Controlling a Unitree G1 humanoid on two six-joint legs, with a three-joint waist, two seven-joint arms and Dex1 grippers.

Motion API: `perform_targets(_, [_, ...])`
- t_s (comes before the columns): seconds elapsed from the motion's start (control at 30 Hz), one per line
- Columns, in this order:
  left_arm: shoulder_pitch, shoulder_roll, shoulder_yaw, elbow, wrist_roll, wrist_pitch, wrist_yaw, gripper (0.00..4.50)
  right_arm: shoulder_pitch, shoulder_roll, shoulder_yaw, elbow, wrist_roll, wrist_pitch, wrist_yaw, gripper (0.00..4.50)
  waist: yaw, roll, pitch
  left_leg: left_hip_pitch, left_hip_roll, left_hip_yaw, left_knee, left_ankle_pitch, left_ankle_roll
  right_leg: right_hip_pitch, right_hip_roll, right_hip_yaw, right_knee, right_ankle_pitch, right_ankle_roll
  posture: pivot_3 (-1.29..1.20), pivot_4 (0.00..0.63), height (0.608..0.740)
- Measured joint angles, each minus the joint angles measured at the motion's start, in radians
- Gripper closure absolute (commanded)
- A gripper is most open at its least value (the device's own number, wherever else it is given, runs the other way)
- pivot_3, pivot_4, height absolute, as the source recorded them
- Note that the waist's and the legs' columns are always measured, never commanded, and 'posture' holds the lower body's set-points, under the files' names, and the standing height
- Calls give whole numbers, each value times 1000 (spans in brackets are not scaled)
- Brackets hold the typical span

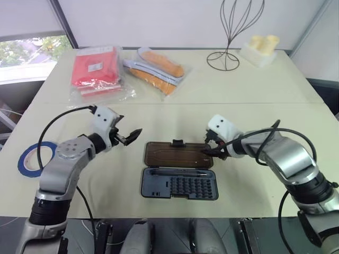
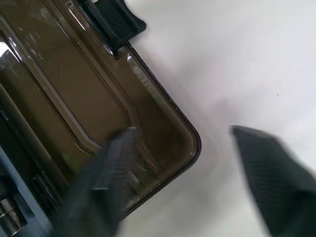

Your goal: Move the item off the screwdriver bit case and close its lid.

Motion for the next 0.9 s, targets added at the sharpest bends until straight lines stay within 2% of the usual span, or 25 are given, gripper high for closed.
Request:
perform_targets(0.17, [6,5,3,-38,-79,3,-83,0,0,5,-23,5,0,-31,-10,75,0,0,0,0,0,0,0,0,0,0,0,0,0,0,0,0,150,740])
perform_targets(0.3, [8,40,6,-79,-162,16,-176,0,-1,23,-66,33,2,-62,-18,75,-1,0,0,0,0,0,0,0,0,0,0,0,0,0,0,0,150,740])
perform_targets(0.47, [19,89,-10,-82,-194,20,-262,0,-9,50,-96,69,11,-75,-29,75,-2,0,0,0,0,0,0,0,0,0,0,0,1,0,0,0,150,740])
perform_targets(0.57, [18,100,-34,-82,-208,19,-316,771,-23,85,-124,97,12,-95,-46,0,-2,0,0,0,0,1,0,0,0,0,0,0,1,0,0,0,150,740])
perform_targets(0.73, [18,123,-81,-112,-261,39,-420,3508,-42,140,-170,154,11,-170,-70,0,-4,0,0,0,0,1,0,0,0,0,0,0,1,0,0,0,150,740])
perform_targets(0.8, [24,144,-100,-133,-277,41,-471,4471,-45,163,-177,175,11,-193,-87,0,-4,0,0,0,0,1,0,0,0,0,0,0,1,0,0,0,150,740])
perform_targets(0.9, [64,190,-139,-153,-279,31,-550,4471,-45,179,-179,199,10,-265,-77,0,-7,1,0,0,0,2,0,0,0,-1,0,0,2,0,0,0,150,740])
